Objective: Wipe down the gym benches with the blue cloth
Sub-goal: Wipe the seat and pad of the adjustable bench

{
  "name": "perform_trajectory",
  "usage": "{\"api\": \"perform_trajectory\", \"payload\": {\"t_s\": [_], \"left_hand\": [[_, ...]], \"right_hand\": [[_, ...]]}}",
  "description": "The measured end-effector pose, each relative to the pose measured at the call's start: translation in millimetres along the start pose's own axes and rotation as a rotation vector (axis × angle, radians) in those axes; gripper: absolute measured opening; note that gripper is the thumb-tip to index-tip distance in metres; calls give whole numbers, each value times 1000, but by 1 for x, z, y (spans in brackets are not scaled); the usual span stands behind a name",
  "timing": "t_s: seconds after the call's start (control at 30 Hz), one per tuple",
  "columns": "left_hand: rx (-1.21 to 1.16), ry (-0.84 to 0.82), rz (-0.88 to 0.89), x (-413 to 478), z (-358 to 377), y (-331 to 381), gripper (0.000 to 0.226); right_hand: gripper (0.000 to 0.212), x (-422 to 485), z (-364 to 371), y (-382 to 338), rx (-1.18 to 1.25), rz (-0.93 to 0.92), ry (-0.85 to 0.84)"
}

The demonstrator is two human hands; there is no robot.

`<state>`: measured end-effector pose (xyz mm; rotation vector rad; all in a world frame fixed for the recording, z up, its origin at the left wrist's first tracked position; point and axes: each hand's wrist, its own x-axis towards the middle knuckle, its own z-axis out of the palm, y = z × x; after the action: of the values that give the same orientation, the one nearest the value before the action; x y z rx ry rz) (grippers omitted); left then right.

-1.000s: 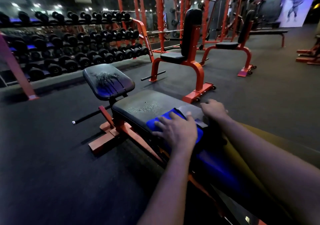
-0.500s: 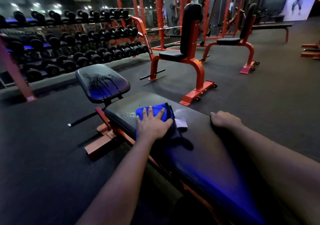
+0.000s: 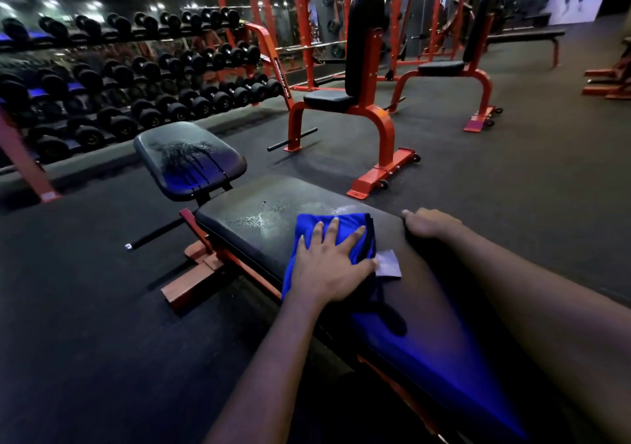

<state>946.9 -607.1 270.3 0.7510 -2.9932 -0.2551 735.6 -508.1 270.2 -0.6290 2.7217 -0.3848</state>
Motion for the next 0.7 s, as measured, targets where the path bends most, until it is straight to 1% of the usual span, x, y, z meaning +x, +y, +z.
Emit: {"api": "perform_trajectory", "payload": {"t_s": [0.1,0.2,0.27,0.33,0.37,0.43,0.47,0.53,0.63,0.7], "left_hand": [[-28,-43,40,35,-6,3,68],[-29,-60,11,53,-5,14,66],[-21,-48,2,43,-3,21,64],[-11,-44,56,16,3,32,62],[-1,-26,93,0,5,38,62],[9,-19,150,-31,11,50,64],[1,-26,160,-38,13,53,65],[-9,-34,160,-35,15,57,66],[-26,-43,160,-1,6,60,67],[-41,-52,133,21,4,60,65]], "right_hand": [[63,0,-2,1,32,-27,-52],[63,-5,-7,5,48,-68,-77],[58,-9,-11,7,103,-110,-88],[49,-13,-17,12,197,-106,-105],[48,-14,-23,15,226,-96,-105],[54,-24,-33,27,199,-58,-143],[59,-28,-35,38,140,-22,-175],[66,-32,-32,56,47,22,-206],[67,-40,-24,65,61,17,-103],[65,-45,-21,62,39,15,-63]]}}
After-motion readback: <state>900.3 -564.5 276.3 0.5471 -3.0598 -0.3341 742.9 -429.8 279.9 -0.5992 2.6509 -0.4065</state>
